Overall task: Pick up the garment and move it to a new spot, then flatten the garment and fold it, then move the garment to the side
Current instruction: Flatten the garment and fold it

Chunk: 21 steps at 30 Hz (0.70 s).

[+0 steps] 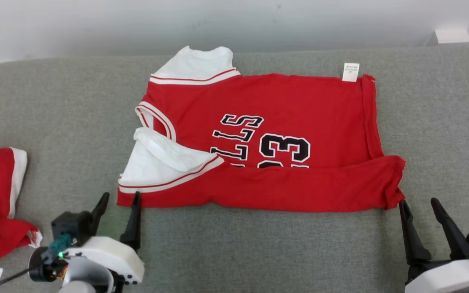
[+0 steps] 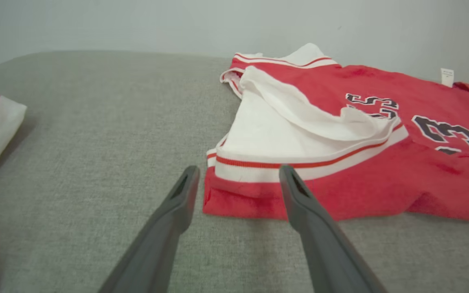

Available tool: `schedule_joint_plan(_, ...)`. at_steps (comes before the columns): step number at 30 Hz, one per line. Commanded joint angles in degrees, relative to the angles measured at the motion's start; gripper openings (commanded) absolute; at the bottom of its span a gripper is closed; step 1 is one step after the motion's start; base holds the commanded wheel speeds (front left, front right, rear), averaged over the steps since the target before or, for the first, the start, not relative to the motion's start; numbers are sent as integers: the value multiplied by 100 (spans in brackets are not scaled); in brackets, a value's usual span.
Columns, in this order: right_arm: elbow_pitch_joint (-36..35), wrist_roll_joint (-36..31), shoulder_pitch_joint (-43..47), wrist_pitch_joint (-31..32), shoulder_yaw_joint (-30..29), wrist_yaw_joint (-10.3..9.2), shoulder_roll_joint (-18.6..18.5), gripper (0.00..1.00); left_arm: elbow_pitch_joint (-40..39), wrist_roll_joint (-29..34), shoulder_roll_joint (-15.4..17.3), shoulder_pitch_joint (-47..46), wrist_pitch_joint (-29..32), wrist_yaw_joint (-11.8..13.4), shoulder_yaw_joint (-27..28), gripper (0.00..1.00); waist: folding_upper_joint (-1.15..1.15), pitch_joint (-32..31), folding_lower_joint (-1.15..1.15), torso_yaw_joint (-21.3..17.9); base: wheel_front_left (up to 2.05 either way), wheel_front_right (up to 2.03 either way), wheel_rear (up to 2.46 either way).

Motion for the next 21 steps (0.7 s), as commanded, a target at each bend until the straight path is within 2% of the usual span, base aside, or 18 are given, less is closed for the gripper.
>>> schedule_joint_plan(1, 90, 51, -113, -26, 14, -13, -41, 100, 77, -25, 9, -113, 20, -29, 12, 100, 0, 73, 0, 8, 0, 0, 0)
schedule_joint_plan(11, 1670, 290, -1083, -304, 365, -14, -173, 100, 1392, -480, -52, -869, 707, -516, -124, 100, 0, 322, 0, 37, 0, 0, 0)
schedule_joint_plan(15, 2287, 427, -1338, -136, 598, -14, -208, 100, 1702, -668, -131, -963, 1062, -719, -241, 100, 0, 343, 0, 65, 0, 0, 0)
schedule_joint_plan(16, 2411, 477, -1365, -83, 664, -14, -218, 99, 1719, -699, -145, -978, 1104, -795, -273, 52, 0, 341, 0, 71, 0, 0, 0)
schedule_joint_plan(17, 2491, 547, -1400, -86, 710, -14, -216, 45, 1702, -728, -163, -1000, 1105, -857, -291, 0, 0, 340, 0, 80, 0, 0, 0)
schedule_joint_plan(18, 2579, 630, -1417, -26, 754, -14, -213, 0, 1671, -728, -149, -1008, 1111, -925, -331, 0, 0, 335, 0, 88, 0, 0, 0)
schedule_joint_plan(21, 2667, 842, -1441, 68, 875, -16, -258, 0, 1415, -705, -87, -1000, 785, -941, -283, 0, 0, 302, 0, 95, 0, 0, 0)
